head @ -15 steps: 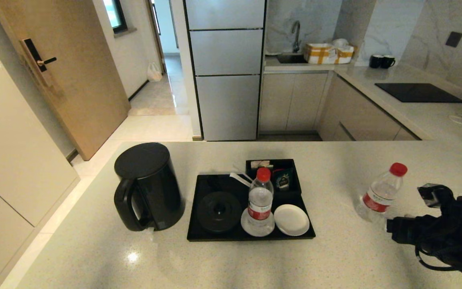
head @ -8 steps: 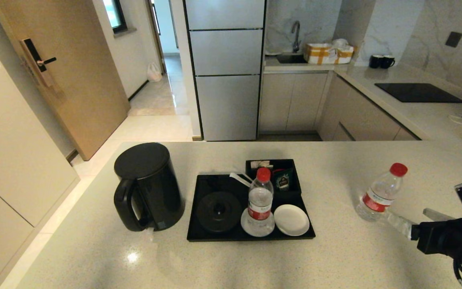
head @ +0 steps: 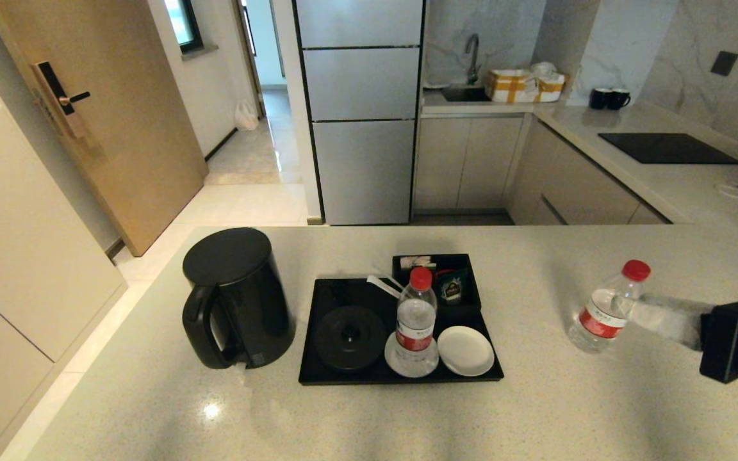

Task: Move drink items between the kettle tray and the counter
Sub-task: Pick up the tea bag

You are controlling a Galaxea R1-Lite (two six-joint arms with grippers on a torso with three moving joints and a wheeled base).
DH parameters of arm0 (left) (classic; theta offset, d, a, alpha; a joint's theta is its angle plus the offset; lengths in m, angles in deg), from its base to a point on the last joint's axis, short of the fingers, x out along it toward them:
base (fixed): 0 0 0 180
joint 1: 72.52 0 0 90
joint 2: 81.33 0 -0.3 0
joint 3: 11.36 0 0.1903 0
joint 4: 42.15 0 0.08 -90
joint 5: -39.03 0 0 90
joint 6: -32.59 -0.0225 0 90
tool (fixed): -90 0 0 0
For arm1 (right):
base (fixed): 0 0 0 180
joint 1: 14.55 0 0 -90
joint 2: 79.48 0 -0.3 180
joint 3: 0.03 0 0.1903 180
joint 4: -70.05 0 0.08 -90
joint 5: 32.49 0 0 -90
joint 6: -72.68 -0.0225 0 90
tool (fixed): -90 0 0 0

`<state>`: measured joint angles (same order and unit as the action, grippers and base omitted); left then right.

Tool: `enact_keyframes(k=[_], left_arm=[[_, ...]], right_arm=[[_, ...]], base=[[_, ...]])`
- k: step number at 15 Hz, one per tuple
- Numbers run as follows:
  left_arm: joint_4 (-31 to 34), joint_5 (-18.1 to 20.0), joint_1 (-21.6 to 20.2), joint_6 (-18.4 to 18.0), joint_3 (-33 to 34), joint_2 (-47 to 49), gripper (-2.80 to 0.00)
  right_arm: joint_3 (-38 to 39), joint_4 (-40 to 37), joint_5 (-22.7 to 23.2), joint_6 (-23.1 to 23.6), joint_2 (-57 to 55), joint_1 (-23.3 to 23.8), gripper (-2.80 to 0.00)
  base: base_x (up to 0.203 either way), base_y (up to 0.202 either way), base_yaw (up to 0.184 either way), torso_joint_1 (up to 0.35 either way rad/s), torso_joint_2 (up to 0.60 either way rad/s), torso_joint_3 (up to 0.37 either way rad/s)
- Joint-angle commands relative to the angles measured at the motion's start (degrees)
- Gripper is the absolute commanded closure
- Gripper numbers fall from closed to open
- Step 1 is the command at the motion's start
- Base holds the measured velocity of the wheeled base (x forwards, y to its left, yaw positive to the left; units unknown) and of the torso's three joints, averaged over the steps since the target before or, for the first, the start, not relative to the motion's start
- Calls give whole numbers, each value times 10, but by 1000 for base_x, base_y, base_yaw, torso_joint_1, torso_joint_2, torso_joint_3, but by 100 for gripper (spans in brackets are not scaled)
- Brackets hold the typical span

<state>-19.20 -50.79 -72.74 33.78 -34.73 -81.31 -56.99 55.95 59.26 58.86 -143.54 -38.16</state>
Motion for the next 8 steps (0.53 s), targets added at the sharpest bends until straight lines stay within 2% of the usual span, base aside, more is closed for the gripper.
enact_keyframes(k=[1, 3, 4, 8], left_arm=[[0, 0, 0, 0, 1, 0, 0], [0, 0, 0, 0, 1, 1, 0], [0, 0, 0, 0, 1, 0, 0], [0, 0, 0, 0, 1, 0, 0]], right_arm=[[-18, -35, -88, -31, -21, -79, 0], [-17, 9, -168, -58, -98, -100, 0], [-20, 28, -185, -68, -117, -114, 0], [-79, 26, -172, -72, -204, -108, 0]], base=[[0, 0, 0, 0, 0, 0], [0, 0, 0, 0, 0, 0], [0, 0, 0, 0, 0, 0], [0, 0, 0, 0, 0, 0]])
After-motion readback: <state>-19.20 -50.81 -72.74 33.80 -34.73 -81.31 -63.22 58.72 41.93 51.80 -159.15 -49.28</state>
